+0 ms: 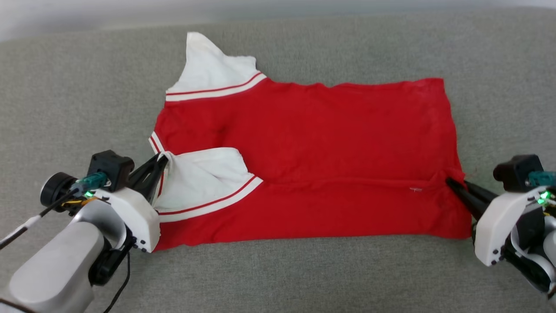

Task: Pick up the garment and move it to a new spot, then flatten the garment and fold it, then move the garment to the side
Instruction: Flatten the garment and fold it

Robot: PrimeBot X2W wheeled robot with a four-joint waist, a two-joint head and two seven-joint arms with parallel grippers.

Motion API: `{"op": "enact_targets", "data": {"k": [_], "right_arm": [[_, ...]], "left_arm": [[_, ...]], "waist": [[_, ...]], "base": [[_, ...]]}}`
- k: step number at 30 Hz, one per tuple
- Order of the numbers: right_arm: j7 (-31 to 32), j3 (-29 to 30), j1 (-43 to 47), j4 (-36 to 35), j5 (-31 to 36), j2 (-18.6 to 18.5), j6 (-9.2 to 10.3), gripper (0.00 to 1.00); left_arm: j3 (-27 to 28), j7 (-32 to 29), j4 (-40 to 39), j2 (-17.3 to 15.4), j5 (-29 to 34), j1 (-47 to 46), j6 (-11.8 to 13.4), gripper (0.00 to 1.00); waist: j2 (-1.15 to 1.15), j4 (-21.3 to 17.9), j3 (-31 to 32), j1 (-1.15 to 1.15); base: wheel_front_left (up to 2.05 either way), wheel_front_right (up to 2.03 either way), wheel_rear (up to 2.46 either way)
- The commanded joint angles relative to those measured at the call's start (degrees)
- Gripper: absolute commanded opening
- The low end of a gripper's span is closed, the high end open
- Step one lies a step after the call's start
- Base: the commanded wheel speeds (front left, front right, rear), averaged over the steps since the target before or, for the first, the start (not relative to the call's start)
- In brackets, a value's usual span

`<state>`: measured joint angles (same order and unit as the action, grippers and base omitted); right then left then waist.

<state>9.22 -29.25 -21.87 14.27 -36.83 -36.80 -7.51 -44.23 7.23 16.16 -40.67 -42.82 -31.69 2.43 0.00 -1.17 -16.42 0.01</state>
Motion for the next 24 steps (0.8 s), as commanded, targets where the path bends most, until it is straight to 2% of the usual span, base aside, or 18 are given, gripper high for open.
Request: {"op": "enact_targets", "data": {"k": [1, 6, 13, 14, 15, 16, 21, 24], "right_arm": [[0.16, -0.58, -2.21, 1.04, 0.38, 0.61, 0.04, 0.00], [1.46, -3.12, -4.86, 4.88, 0.56, 1.51, 0.04, 0.00], [1.44, -5.97, -5.65, 7.94, -0.78, 1.94, 0.03, 0.00], [1.35, -6.17, -5.75, 8.25, -1.15, 2.00, 0.03, 0.07], [1.09, -6.41, -5.87, 8.39, -1.19, 1.97, 0.03, 0.41], [0.78, -6.54, -5.95, 8.35, -1.27, 1.93, 0.03, 1.00], [-1.60, -5.93, -5.18, 7.37, -1.41, 1.60, 0.04, 1.00], [-2.46, -5.52, -4.04, 6.59, -1.43, 1.33, 0.03, 1.00]], "left_arm": [[-0.76, -0.06, 2.22, 1.07, 0.50, -1.66, -1.29, 0.00], [-2.31, -0.42, 8.88, 3.81, 0.76, -3.93, -3.91, 0.00], [-3.99, -0.15, 14.81, 6.39, 0.62, -4.32, -5.67, 0.00], [-4.06, 0.08, 15.52, 6.48, 0.62, -4.37, -5.79, 0.32], [-4.30, 0.11, 16.15, 6.51, 0.97, -4.54, -5.80, 1.00], [-4.38, 0.25, 16.44, 6.61, 1.18, -4.75, -5.65, 1.00], [-4.22, 0.42, 16.38, 5.93, 1.69, -6.47, -5.66, 1.00], [-4.25, -1.81, 14.72, 5.19, 0.85, -6.80, -6.02, 1.00]], "waist": [[0.00, 0.02, -2.60, -0.01], [0.00, 0.27, -4.00, -0.01], [0.00, 0.25, -2.72, -0.01], [0.00, 0.21, -2.26, -0.01], [0.00, 0.26, -1.74, -0.01], [0.00, 0.36, -1.16, -0.01], [0.00, 1.34, 2.09, -0.01], [0.00, 2.04, 3.99, -0.01]], "base": [[0.00, 0.00, 0.00], [0.00, 0.00, 0.00], [0.00, 0.00, 0.00], [0.00, 0.00, 0.00], [0.00, 0.00, 0.00], [0.00, 0.00, 0.00], [0.00, 0.00, 0.00], [0.00, 0.00, 0.00]]}}
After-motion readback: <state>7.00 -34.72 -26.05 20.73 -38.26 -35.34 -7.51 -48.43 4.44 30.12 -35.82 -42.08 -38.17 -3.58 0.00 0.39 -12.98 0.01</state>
